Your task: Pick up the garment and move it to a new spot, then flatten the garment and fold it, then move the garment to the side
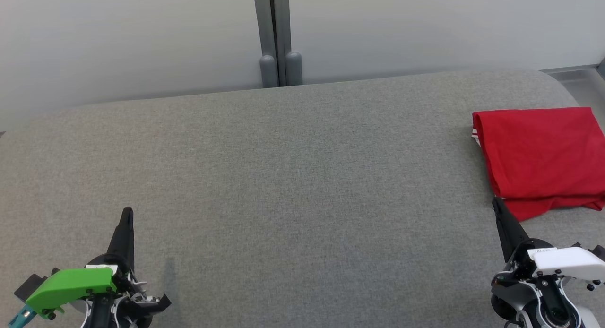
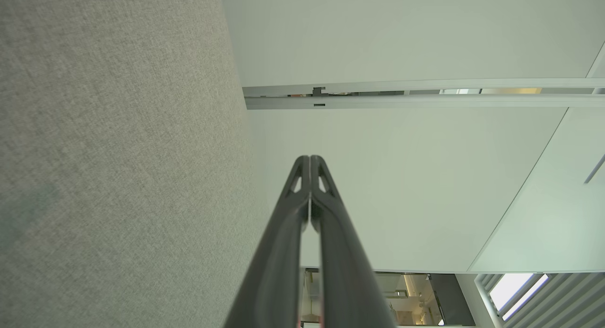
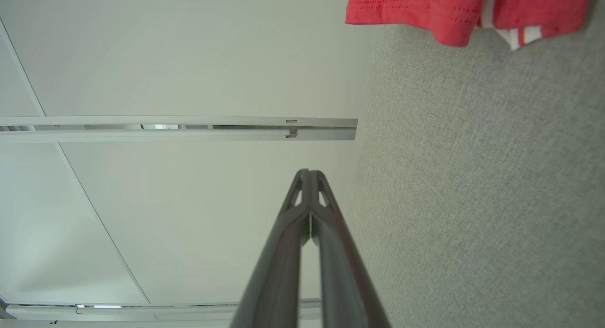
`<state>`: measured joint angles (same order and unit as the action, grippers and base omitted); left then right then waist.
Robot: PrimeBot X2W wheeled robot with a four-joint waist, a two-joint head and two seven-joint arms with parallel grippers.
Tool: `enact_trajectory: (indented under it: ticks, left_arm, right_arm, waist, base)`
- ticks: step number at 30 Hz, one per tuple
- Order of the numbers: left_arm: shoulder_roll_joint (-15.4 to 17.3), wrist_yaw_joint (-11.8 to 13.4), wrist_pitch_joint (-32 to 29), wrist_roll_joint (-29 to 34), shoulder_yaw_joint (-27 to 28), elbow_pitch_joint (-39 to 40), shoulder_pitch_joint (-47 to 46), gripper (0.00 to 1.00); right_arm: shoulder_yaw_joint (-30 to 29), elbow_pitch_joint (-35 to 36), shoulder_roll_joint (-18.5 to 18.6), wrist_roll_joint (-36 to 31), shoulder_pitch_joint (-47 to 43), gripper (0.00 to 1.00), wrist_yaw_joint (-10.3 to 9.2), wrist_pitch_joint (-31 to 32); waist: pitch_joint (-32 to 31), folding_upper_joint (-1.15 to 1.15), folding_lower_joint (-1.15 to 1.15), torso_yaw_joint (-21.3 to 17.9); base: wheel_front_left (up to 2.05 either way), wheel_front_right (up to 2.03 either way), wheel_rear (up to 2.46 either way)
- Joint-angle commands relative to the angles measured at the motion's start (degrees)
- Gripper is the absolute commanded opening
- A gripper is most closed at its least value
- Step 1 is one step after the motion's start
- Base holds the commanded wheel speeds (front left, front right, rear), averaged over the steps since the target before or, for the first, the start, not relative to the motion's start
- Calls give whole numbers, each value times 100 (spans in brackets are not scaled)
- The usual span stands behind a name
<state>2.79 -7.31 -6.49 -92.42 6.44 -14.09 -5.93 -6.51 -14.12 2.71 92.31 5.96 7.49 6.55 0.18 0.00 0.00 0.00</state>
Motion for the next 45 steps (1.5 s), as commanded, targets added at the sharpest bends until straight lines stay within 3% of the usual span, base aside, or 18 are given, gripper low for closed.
enact_trajectory:
  ticks: [1,45]
  left_arm:
    - [33,-37,-19,-7,18,6,-68,0]
    - [26,-37,-27,2,24,7,-69,0]
  right_arm:
    - [-14,26,32,20,49,0,0,17]
    - [-13,26,32,20,48,0,0,16]
  waist:
    - [0,0,0,0]
    - [0,0,0,0]
  base:
    - [0,0,0]
    - [0,0,0]
